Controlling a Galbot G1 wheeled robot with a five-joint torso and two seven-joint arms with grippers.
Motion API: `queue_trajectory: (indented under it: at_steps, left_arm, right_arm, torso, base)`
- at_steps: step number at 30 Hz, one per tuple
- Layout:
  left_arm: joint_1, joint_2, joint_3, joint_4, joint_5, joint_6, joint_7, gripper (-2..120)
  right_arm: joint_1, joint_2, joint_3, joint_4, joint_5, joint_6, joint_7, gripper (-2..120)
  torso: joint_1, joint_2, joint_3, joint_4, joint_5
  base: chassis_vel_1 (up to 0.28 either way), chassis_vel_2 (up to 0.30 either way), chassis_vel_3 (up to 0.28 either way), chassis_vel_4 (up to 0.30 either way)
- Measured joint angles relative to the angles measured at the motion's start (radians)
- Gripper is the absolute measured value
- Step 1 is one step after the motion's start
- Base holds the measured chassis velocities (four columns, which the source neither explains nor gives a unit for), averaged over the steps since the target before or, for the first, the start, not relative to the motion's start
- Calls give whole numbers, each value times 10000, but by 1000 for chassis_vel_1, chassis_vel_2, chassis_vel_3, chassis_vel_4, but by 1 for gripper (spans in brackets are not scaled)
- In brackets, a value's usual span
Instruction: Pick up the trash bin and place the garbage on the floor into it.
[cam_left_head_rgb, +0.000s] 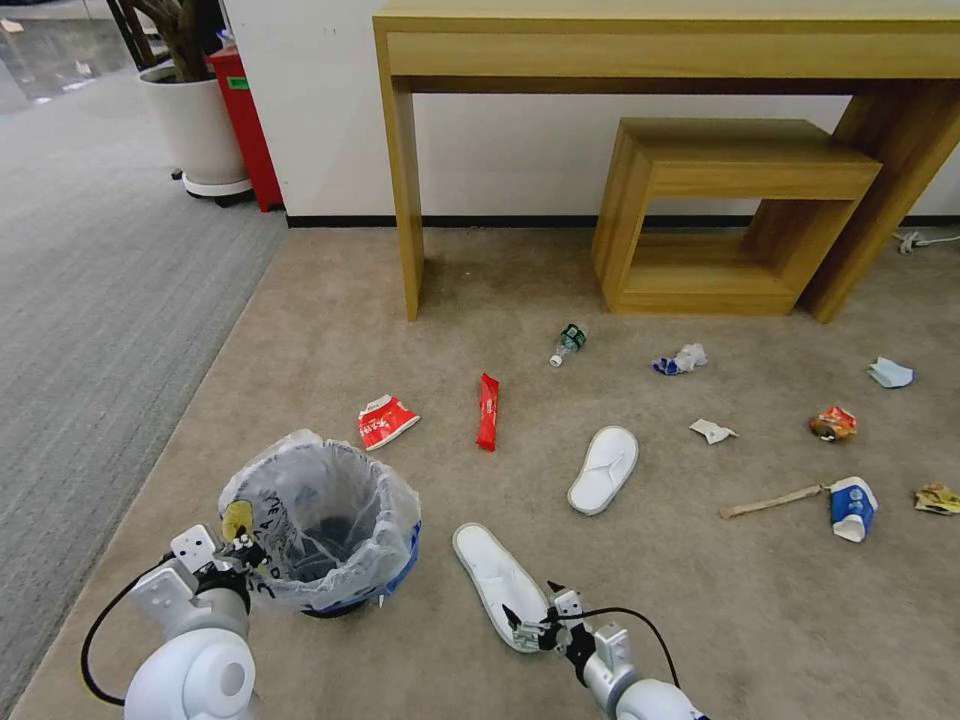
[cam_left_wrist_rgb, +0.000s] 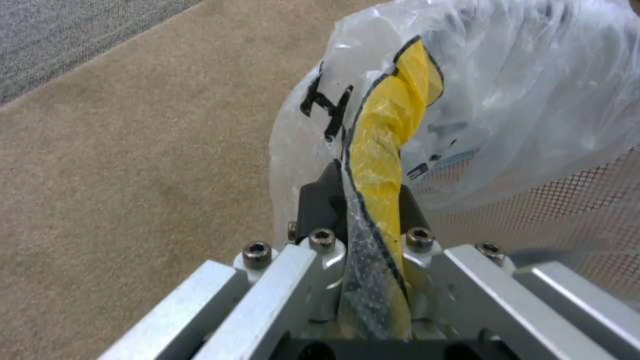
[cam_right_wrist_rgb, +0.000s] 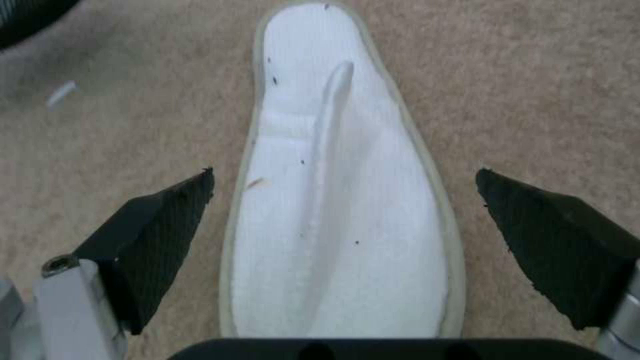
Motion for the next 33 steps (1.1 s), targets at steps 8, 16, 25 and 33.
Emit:
queue_trajectory:
  at_steps: [8,16,25,33]
  left_arm:
    - [-37,-49,-12,70,2,-80,4,3]
    - [-52,-73,-31,81,9,-126,9,3]
    - [-59,14,-70,91,-51,-184,11,3]
    - [-84,65,-102,121,-107,-227,12,3]
  right_arm:
    - [695,146,-656,-317,272,-8,252,100]
    - [1400,247,-1512,-802,604,17,412,93]
    - [1949,656,-2277,-1490,875,98,584,81]
    - [2015,935,-2436,-1827,825,203,685,61]
  torso:
    - [0,0,0,1,0]
    - [0,0,0,1,0]
    - [0,0,0,1,0]
    - [0,0,-1,0,-1]
  base:
    - [0,0,0,0]
    - [0,0,0,0]
    - [0,0,0,0]
    - [0,0,0,0]
